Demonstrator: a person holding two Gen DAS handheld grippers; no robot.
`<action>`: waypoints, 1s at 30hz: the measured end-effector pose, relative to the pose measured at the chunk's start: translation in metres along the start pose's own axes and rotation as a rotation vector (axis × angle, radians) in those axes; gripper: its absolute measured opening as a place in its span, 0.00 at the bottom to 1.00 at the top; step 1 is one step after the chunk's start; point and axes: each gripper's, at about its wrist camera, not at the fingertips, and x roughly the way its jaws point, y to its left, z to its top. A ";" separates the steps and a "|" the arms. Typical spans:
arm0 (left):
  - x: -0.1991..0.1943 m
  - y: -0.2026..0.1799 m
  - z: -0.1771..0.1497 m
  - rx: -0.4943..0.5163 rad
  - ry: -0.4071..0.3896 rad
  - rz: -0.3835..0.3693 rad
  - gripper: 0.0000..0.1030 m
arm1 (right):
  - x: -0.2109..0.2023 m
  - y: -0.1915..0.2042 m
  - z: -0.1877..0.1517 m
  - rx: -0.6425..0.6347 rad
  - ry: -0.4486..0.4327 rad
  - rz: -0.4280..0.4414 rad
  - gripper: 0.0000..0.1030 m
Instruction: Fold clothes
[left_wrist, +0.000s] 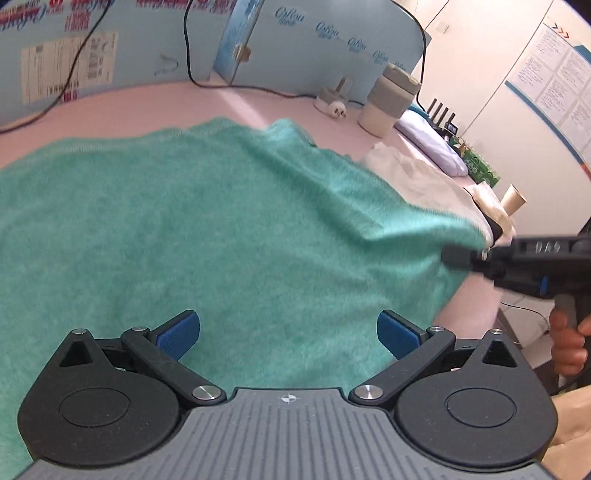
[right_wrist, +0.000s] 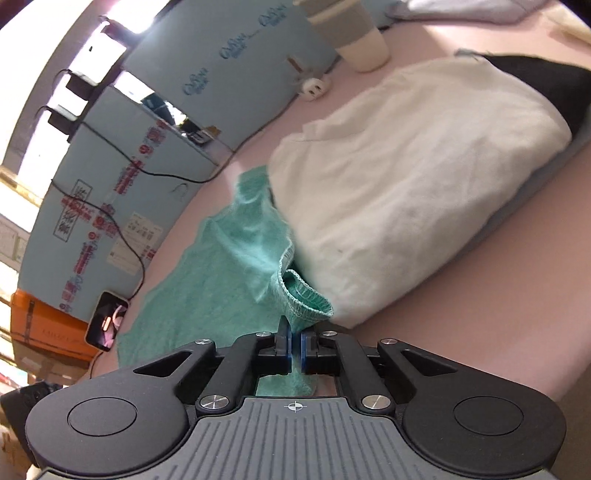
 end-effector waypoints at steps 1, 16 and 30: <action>0.001 0.000 -0.003 -0.005 0.007 -0.012 1.00 | -0.003 0.009 0.002 -0.041 -0.015 0.009 0.05; -0.063 0.018 -0.042 -0.122 -0.106 0.121 1.00 | 0.083 0.220 -0.003 -0.539 0.105 0.434 0.05; -0.136 0.051 -0.124 -0.466 -0.200 0.322 1.00 | 0.135 0.324 -0.153 -0.980 0.662 0.646 0.20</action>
